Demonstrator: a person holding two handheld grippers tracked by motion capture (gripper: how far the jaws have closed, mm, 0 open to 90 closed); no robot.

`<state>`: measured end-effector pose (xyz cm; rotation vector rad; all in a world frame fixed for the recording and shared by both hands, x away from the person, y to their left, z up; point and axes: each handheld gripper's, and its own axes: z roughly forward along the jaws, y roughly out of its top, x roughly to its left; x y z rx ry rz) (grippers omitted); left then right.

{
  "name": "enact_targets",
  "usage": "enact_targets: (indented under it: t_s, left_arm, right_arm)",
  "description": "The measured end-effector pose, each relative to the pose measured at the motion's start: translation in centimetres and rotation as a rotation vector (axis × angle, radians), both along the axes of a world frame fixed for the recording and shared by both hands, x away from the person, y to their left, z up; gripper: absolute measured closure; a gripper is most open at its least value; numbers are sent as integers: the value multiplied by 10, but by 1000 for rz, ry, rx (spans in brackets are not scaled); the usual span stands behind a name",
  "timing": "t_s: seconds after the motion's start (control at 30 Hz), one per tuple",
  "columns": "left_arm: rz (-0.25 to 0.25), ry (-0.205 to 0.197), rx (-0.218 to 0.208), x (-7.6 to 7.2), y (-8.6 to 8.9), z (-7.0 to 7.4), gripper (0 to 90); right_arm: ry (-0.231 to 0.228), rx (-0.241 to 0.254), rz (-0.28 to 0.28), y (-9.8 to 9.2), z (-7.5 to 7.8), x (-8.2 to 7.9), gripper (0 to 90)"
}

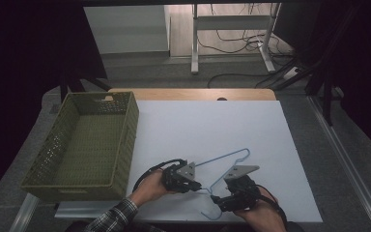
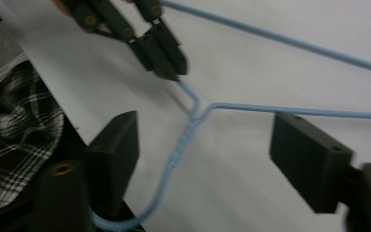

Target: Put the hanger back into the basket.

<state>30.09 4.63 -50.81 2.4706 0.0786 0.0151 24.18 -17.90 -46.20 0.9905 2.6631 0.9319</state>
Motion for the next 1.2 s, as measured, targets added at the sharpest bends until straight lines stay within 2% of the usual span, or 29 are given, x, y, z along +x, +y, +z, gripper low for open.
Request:
enact_targets:
  t_s: [0.1, 0.17, 0.33, 0.43, 0.5, 0.63, 0.73, 0.87, 0.93, 1.0, 1.03, 1.13, 1.2]
  left_arm:
    - [5, 0, -9, 1, 1, 1, 861]
    - [9, 4, -17, 1, 2, 2, 861]
    - [17, 15, -41, 3, 5, 3, 861]
    - [22, 24, -56, 4, 7, 5, 861]
    - [26, 27, -64, 5, 8, 5, 861]
    - [30, 31, -68, 5, 8, 5, 860]
    - [37, 37, -68, 6, 8, 5, 859]
    - [48, 48, -79, 7, 10, 5, 855]
    - [64, 53, -82, 7, 11, 6, 829]
    - [77, 45, -77, 6, 10, 5, 724]
    - [77, 45, -67, 6, 9, 5, 687]
    - [74, 43, -51, 5, 6, 4, 684]
    - [81, 19, -18, 3, 1, 2, 695]
  right_arm:
    - [10, -15, 26, 9, -4, 1, 344]
    - [-22, -37, 34, 8, -3, 1, 369]
    - [-68, -23, -33, -17, 6, 4, 493]
    - [-52, -25, -34, -32, 3, -3, 547]
    - [-25, -31, -29, -35, -1, -12, 596]
    - [20, -26, 22, -29, -9, -27, 700]
    - [32, -9, 61, -19, -13, -35, 756]
    - [23, 6, 76, -14, -13, -37, 788]
    - [28, 34, 70, -14, -12, -36, 801]
    - [29, 45, 63, -14, -10, -36, 804]
    - [26, 48, 64, -14, -10, -36, 804]
    - [19, 56, 65, -13, -9, -36, 804]
    - [17, 59, 65, -12, -8, -37, 805]
